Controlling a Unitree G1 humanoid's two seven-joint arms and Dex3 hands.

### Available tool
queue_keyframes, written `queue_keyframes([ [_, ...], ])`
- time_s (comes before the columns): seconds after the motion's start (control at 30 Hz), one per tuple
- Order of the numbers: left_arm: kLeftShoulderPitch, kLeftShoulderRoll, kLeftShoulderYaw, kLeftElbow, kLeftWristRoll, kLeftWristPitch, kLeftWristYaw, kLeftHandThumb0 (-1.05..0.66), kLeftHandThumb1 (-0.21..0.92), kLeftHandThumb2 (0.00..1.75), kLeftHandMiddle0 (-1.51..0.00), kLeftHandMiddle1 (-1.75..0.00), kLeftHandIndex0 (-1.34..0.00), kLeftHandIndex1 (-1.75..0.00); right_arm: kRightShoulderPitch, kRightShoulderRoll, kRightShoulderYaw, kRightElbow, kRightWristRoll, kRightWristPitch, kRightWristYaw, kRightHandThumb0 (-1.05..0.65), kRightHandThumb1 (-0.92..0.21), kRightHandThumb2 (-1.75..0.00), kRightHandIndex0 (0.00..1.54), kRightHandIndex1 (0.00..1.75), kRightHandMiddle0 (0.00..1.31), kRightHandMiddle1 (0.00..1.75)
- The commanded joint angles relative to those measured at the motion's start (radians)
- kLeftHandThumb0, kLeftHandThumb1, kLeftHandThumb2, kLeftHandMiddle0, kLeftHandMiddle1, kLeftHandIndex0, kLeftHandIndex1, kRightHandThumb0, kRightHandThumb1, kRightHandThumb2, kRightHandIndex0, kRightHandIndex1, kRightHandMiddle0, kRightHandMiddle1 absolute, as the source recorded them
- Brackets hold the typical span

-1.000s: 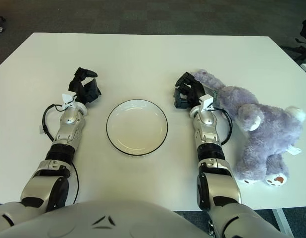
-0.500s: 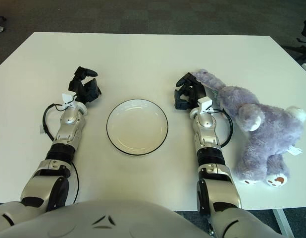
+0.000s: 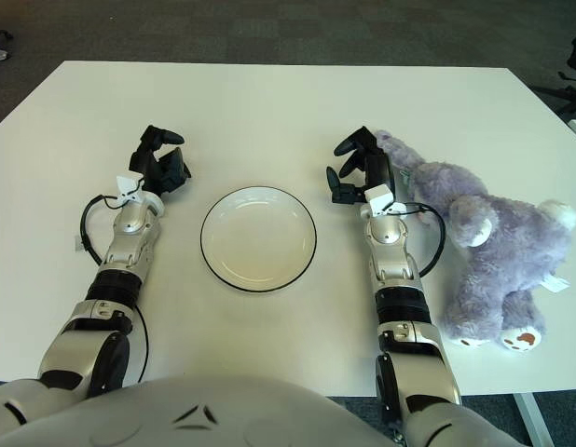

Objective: Put the doll into the plate.

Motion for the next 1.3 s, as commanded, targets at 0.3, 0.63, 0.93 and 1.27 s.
queue_keyframes([
  [0.3, 0.033, -0.005, -0.003, 0.069, 0.007, -0.022, -0.007, -0.38, 0.67, 0.87, -0.89, -1.73, -0.35, -1.75, 0.036, -0.021, 0.005, -0.170, -0.070, 0.069, -0.030, 0.00, -0.43, -1.15, 0.63, 1.61, 0.27, 1.75],
  [0.63, 0.015, -0.008, -0.003, 0.107, 0.003, -0.045, -0.016, -0.38, 0.66, 0.87, -0.89, -1.71, -0.35, -1.75, 0.054, -0.061, -0.022, -0.284, -0.116, 0.125, -0.037, 0.00, -0.42, -1.21, 0.44, 1.74, 0.41, 1.75],
  [0.93, 0.003, -0.014, -0.006, 0.126, 0.006, -0.048, -0.013, -0.38, 0.67, 0.87, -0.89, -1.71, -0.35, -1.75, 0.098, -0.112, -0.035, -0.417, -0.219, 0.213, -0.035, -0.01, -0.45, -1.17, 0.41, 1.75, 0.38, 1.75],
  [1.27, -0.007, -0.017, -0.005, 0.133, 0.008, -0.041, -0.006, -0.38, 0.67, 0.87, -0.89, -1.73, -0.35, -1.75, 0.120, -0.173, -0.031, -0.470, -0.357, 0.263, -0.051, -0.31, -0.86, -0.54, 1.22, 1.75, 0.26, 1.69],
])
